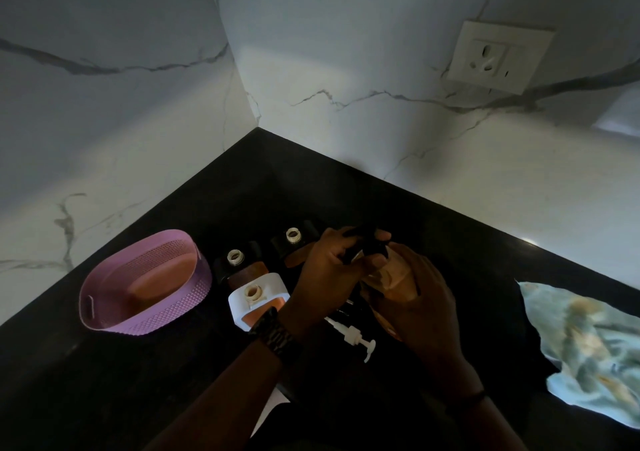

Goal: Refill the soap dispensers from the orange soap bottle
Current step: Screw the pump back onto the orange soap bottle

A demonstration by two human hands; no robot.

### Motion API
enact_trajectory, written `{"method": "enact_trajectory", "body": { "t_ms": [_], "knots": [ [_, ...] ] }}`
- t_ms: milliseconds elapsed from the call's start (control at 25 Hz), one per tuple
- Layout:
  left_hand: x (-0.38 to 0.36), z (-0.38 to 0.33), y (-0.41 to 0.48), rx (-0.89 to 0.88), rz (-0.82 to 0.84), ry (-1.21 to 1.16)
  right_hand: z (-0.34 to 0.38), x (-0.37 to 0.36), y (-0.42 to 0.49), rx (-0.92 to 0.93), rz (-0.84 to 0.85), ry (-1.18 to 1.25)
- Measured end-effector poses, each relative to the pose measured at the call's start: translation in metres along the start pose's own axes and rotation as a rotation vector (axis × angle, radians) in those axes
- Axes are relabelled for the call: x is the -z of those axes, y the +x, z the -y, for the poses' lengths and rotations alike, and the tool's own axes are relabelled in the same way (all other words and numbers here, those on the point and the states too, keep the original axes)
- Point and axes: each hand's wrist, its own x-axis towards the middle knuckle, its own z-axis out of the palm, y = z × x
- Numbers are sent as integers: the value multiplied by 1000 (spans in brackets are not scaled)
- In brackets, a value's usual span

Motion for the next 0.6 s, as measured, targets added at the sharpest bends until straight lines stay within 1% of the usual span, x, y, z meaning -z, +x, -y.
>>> {"method": "enact_trajectory", "body": {
  "t_ms": [80,200,240,320,360,480,600],
  "knots": [
    [0,6,2,-10,-40,-2,3,-2,4,6,38,14],
    [7,16,9,48,-72,-48,7,1,31,57,150,37],
    [13,22,11,56,-88,14,7,2,46,65,166,67],
    [23,33,10,107,-95,146,0,0,88,12,149,128],
    [28,37,8,130,-126,156,-3,-2,109,-18,124,143],
    [40,49,-3,163,-247,72,-12,-17,158,-62,44,179],
    [50,54,-12,236,-267,32,-9,-27,180,-22,5,211]
  ]
}}
